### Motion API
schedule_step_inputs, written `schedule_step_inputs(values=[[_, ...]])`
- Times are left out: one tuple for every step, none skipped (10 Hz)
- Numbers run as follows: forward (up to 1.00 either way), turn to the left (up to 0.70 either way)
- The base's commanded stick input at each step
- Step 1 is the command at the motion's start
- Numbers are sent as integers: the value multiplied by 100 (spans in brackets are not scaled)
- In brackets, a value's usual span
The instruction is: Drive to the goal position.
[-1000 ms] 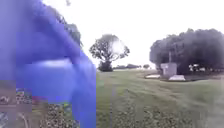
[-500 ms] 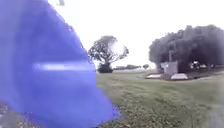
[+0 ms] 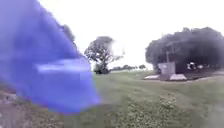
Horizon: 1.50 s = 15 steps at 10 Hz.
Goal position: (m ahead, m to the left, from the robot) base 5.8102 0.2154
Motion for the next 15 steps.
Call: schedule_step_inputs(values=[[100, 0], [100, 0], [100, 0], [100, 0], [100, 0], [100, 0], [100, 0], [100, 0], [100, 0], [100, 0], [100, 0], [100, 0], [100, 0], [100, 0], [100, 0]])
